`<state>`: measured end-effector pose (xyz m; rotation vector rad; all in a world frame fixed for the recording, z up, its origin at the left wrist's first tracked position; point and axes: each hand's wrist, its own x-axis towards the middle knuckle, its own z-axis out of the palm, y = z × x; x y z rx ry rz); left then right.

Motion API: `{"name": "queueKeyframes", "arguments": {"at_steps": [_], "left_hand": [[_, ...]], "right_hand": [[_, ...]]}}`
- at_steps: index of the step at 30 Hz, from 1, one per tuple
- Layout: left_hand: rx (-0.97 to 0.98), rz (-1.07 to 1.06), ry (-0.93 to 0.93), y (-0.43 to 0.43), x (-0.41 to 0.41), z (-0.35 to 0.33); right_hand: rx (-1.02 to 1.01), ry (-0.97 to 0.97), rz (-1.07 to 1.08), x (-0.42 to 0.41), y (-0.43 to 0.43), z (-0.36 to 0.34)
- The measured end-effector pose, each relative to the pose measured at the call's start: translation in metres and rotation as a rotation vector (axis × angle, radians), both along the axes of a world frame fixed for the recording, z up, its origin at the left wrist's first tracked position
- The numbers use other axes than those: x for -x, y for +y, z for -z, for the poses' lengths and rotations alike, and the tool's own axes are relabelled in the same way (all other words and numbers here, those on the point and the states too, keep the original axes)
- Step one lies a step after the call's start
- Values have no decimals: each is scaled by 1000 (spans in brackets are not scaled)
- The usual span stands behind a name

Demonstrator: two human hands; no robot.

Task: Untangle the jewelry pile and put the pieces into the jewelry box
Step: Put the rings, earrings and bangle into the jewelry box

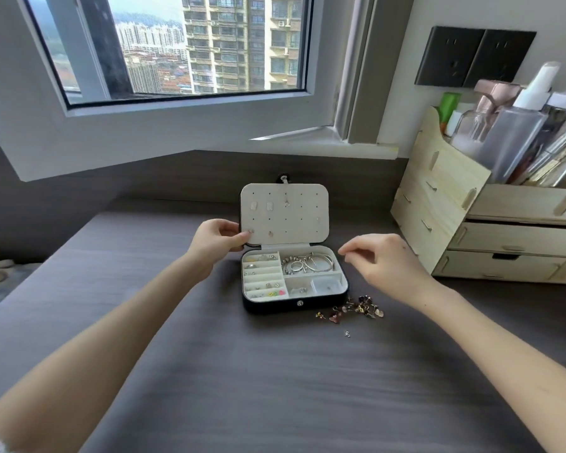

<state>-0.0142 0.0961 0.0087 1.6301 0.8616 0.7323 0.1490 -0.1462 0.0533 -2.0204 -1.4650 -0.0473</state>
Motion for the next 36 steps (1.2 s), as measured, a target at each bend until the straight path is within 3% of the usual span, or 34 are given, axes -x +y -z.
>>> {"name": "queueKeyframes", "arguments": {"at_steps": [6,14,20,23,29,33,36], "left_hand": [[-4,7,-25,-22,23,4],[-4,-56,-79,-46,23,5],[-25,-178,-79,-41,19,-1],[-29,-173,-61,-37,27,-1],[-72,-133,33,-36,45,-4],[-22,-88,61,-42,61,-3],[18,-81,77,-47,66,-4]], "right_hand": [[120,57,-54,8,-11,8],[70,121,-24,15,-41,20],[-44,-10,-170,36,-57,33],[-30,-174,-230,52,-54,45],[-89,-342,-195,58,-48,72],[-70,-242,-189,51,-48,61],[-91,21,-137,49,-38,33]]}}
